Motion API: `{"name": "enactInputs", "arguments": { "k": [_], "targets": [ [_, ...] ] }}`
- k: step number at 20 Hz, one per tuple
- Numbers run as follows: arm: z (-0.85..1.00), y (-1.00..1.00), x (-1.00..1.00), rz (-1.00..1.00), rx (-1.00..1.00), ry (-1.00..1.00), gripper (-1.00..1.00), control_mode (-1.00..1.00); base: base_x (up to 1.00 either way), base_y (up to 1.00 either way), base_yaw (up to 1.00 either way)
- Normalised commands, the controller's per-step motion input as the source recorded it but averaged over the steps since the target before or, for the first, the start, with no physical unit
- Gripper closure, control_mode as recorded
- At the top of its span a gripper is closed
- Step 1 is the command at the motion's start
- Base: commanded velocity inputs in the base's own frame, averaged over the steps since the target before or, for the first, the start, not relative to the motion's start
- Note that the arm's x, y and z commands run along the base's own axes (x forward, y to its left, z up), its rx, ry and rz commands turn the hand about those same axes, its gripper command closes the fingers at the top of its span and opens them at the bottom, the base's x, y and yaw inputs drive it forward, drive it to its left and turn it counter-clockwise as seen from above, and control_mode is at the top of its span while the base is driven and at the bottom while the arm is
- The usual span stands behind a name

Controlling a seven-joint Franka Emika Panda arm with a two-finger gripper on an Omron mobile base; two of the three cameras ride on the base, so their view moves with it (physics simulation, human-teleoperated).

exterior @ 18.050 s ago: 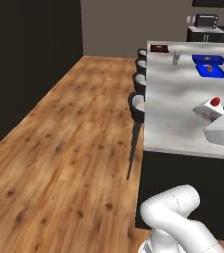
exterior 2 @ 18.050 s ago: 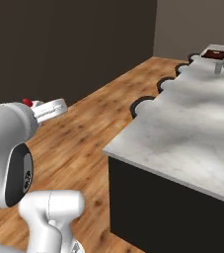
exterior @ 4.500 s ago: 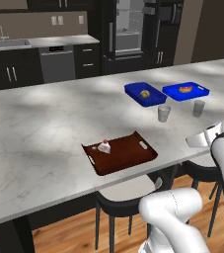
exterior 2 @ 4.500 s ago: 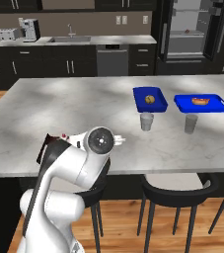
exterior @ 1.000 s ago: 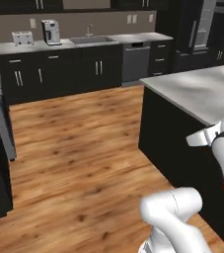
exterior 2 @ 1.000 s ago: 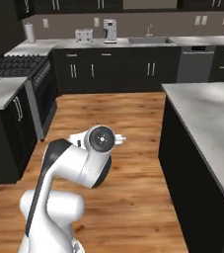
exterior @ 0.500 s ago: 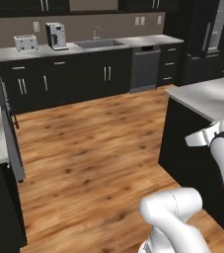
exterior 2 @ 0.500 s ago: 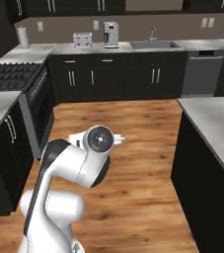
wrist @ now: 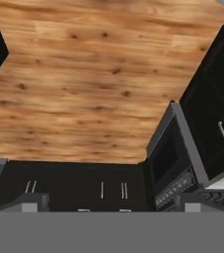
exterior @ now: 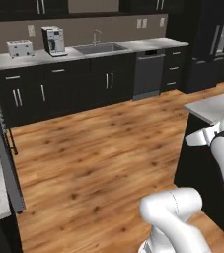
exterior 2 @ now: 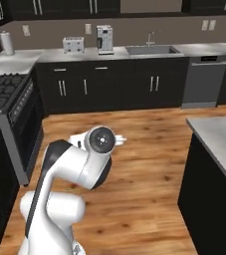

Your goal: Take the cakes from the fridge and place them on the empty tray on the dining counter.

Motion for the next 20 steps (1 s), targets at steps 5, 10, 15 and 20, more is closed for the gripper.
{"name": "enactInputs", "arguments": {
  "k": [5, 10, 15, 20],
  "targets": [
    [0.0, 0.0, 0.0, 0.0, 0.0, 0.0, -1.0, 1.0, 1.0, 0.0, -0.28],
    [0.0, 0.0, 0.0, 0.0, 0.0, 0.0, -1.0, 1.0, 1.0, 0.0, -0.31],
    [0.0, 0.0, 0.0, 0.0, 0.0, 0.0, -1.0, 1.0, 1.0, 0.01, -0.31],
    [0.0, 0.0, 0.0, 0.0, 0.0, 0.0, -1.0, 1.0, 1.0, 0.2, -0.42]
  ]
}}
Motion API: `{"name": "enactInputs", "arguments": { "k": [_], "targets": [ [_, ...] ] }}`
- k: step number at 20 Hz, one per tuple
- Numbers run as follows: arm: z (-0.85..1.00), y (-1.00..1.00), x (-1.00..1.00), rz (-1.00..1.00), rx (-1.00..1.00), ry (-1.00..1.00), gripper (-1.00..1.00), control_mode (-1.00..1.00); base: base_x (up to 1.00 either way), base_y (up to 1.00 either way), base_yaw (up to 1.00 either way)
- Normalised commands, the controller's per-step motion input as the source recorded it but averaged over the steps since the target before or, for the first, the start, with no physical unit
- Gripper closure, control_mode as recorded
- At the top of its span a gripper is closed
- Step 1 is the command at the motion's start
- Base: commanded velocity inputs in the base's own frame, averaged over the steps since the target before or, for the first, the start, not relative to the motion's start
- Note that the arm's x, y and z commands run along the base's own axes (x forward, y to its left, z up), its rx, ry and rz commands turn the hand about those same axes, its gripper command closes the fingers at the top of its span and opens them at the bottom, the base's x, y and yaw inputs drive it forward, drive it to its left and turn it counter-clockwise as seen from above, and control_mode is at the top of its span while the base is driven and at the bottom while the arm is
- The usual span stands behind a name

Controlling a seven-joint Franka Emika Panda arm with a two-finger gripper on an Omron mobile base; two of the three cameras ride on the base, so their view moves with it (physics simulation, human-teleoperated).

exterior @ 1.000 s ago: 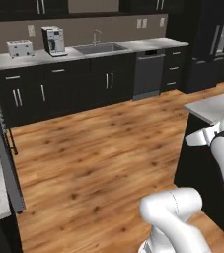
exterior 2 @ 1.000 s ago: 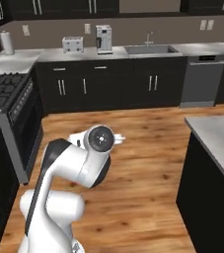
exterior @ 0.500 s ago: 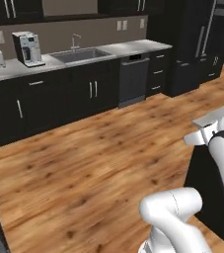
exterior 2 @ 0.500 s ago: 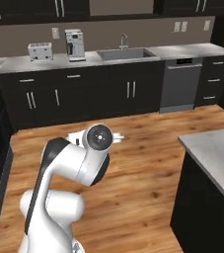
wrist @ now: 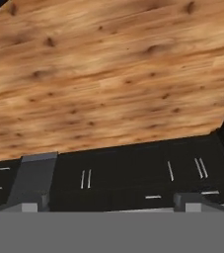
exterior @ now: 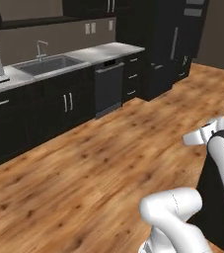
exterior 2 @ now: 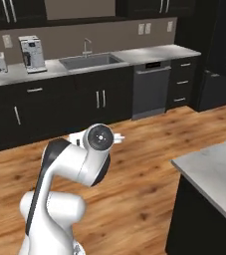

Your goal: Take the cakes from the fridge and place them on the empty tray on the dining counter.

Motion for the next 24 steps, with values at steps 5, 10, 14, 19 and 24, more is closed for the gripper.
{"name": "enactInputs", "arguments": {
  "k": [5, 10, 14, 19, 24],
  "targets": [
    [0.0, 0.0, 0.0, 0.0, 0.0, 0.0, -1.0, 1.0, 1.0, 0.39, -0.5],
    [0.0, 0.0, 0.0, 0.0, 0.0, 0.0, -1.0, 1.0, 1.0, 0.49, -0.59],
    [0.0, 0.0, 0.0, 0.0, 0.0, 0.0, -1.0, 1.0, 1.0, 0.54, -0.62],
    [0.0, 0.0, 0.0, 0.0, 0.0, 0.0, -1.0, 1.0, 1.0, 0.54, -0.66],
    [0.0, 0.0, 0.0, 0.0, 0.0, 0.0, -1.0, 1.0, 1.0, 0.61, -0.62]
  ]
}}
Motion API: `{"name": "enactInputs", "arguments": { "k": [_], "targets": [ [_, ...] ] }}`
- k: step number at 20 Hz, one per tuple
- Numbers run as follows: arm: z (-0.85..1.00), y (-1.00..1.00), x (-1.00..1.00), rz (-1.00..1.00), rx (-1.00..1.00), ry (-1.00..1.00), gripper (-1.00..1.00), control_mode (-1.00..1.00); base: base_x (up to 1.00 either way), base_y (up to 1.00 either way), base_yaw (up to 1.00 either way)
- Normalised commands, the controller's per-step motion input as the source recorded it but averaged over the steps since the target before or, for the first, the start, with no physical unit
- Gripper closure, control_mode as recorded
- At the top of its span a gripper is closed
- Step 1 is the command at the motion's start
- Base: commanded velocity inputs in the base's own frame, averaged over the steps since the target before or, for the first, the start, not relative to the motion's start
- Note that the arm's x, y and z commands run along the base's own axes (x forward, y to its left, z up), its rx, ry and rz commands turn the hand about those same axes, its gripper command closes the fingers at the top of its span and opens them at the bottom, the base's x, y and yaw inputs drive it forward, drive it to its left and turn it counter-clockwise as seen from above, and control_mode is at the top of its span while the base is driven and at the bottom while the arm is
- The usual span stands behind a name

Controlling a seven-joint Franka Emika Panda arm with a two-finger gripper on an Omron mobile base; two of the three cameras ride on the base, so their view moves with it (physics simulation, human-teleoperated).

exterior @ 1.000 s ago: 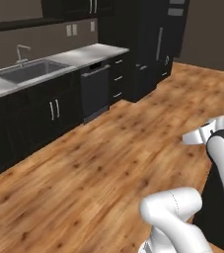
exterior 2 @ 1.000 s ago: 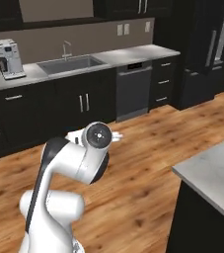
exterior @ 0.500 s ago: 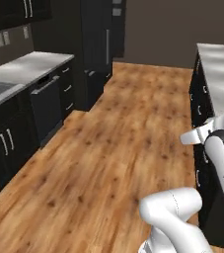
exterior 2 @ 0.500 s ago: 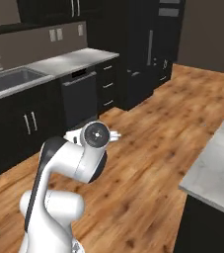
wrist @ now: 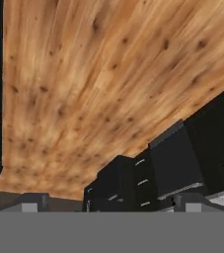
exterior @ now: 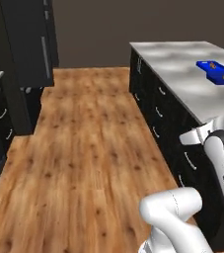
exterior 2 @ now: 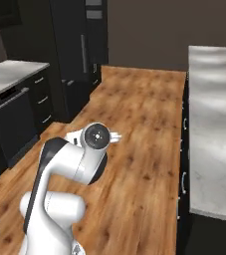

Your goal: Take the cakes from the fridge and place them on the empty tray on the dining counter.

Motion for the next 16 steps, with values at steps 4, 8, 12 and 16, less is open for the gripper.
{"name": "enactInputs", "arguments": {
  "k": [4, 8, 12, 16],
  "targets": [
    [0.0, 0.0, 0.0, 0.0, 0.0, 0.0, -1.0, 1.0, 1.0, 0.92, -0.5],
    [0.0, 0.0, 0.0, 0.0, 0.0, 0.0, -1.0, 1.0, 1.0, 1.0, -0.27],
    [0.0, 0.0, 0.0, 0.0, 0.0, 0.0, -1.0, 1.0, 1.0, 0.59, -0.04],
    [0.0, 0.0, 0.0, 0.0, 0.0, 0.0, -1.0, 1.0, 1.0, 0.02, 0.07]
  ]
}}
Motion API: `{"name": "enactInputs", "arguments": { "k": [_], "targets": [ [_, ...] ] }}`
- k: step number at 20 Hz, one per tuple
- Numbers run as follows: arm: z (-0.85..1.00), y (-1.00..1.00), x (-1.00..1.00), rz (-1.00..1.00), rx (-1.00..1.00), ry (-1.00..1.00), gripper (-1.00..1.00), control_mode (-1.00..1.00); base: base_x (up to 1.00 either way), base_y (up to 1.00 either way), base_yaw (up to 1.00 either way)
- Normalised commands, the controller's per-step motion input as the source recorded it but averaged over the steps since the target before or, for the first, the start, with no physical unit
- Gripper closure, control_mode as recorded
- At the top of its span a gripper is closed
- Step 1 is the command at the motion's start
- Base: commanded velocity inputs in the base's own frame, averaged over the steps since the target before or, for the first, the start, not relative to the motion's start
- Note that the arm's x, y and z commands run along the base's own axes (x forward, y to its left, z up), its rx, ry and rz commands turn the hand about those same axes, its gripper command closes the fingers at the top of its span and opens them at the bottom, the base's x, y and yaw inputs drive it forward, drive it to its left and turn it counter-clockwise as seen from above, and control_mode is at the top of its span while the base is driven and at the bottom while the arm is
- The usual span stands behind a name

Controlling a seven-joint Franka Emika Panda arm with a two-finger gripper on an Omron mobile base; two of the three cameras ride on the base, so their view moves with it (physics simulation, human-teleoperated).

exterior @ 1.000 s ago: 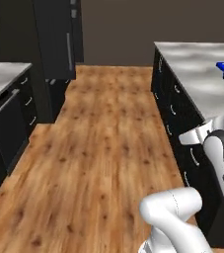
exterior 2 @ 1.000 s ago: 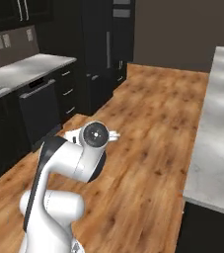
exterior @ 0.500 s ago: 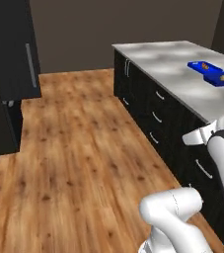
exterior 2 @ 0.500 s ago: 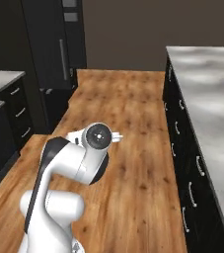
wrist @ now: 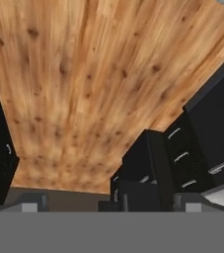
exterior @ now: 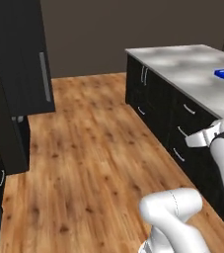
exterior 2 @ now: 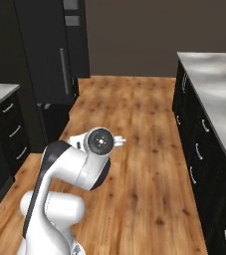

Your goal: Take the cakes from the fridge and place them on the empty tray on the dining counter.

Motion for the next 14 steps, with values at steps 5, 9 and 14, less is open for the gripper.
{"name": "enactInputs", "arguments": {
  "k": [5, 9, 14],
  "targets": [
    [0.0, 0.0, 0.0, 0.0, 0.0, 0.0, -1.0, 1.0, 1.0, -0.03, 0.05],
    [0.0, 0.0, 0.0, 0.0, 0.0, 0.0, -1.0, 1.0, 1.0, 0.2, 0.11],
    [0.0, 0.0, 0.0, 0.0, 0.0, 0.0, -1.0, 1.0, 1.0, 0.11, 0.18]
  ]
}}
